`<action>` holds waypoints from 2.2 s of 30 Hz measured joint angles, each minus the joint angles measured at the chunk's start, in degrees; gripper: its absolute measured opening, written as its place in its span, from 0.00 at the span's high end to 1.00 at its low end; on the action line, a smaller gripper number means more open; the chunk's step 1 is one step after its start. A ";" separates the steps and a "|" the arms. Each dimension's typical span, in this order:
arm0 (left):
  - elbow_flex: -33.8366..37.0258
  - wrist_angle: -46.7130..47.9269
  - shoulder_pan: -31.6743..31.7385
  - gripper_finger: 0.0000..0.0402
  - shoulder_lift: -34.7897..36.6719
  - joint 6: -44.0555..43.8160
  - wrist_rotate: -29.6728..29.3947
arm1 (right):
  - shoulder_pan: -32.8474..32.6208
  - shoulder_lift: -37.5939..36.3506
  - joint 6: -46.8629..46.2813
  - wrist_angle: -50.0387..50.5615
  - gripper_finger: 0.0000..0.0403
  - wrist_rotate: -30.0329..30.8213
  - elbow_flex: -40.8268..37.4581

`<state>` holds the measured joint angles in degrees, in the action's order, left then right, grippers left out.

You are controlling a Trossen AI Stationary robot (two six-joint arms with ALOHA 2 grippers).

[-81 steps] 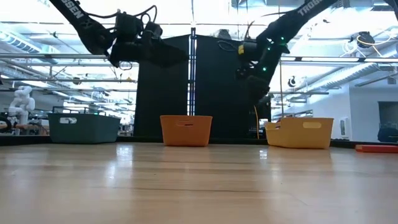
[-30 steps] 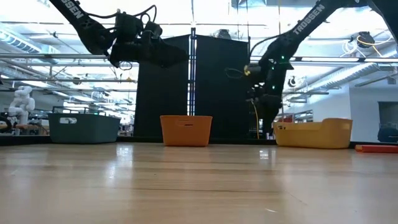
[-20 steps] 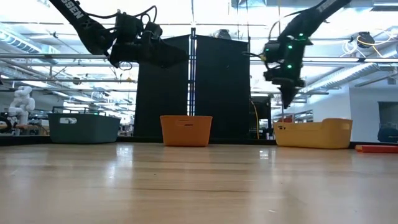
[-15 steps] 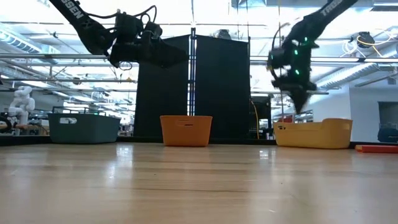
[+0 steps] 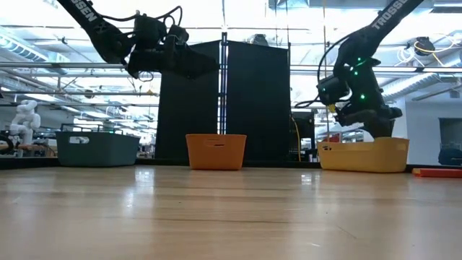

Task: Sort blocks
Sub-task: Adjust the yellow bin, then put the red block into the orange bin

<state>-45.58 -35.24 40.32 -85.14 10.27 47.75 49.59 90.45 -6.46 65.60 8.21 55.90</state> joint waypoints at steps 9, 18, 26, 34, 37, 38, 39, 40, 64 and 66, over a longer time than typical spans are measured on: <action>0.00 -0.27 0.00 0.45 0.00 -0.88 0.00 | -3.58 0.00 -7.75 -5.38 1.00 -11.70 0.01; 0.00 -0.25 0.00 0.45 0.00 -0.88 0.00 | -2.20 0.00 -5.50 -19.56 1.00 -8.96 1.55; 0.00 -0.25 -0.84 0.45 0.00 -0.95 0.00 | 1.94 0.25 0.90 -25.44 1.00 4.14 3.76; 0.00 -0.31 -1.46 0.45 0.00 -0.67 -0.01 | 5.94 5.09 4.18 -28.72 1.00 8.90 3.76; 0.00 -0.29 -1.46 0.45 0.00 -0.58 -0.02 | 7.61 6.86 4.20 -29.81 1.00 11.66 3.74; 0.00 -0.29 -1.46 0.45 0.00 -0.58 -0.02 | 8.01 7.12 4.18 -30.27 1.00 11.99 3.74; 0.00 -0.27 -1.46 0.45 0.00 -0.55 -0.02 | 8.34 7.30 3.96 -30.86 1.00 12.04 3.74; 0.00 -0.27 -1.46 0.45 0.00 -0.56 0.00 | 8.61 7.40 3.59 -31.29 1.00 11.98 3.74; 0.00 -0.25 -1.46 0.45 0.00 -0.53 -0.02 | 9.00 7.45 1.86 -19.39 1.00 19.04 9.21; 0.00 -0.24 -1.46 0.45 0.00 -0.51 -0.02 | 7.38 7.45 2.51 -15.85 1.00 18.64 11.85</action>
<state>-45.58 -35.47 38.85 -85.14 9.76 47.72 56.97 97.91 -3.96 49.75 26.86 67.75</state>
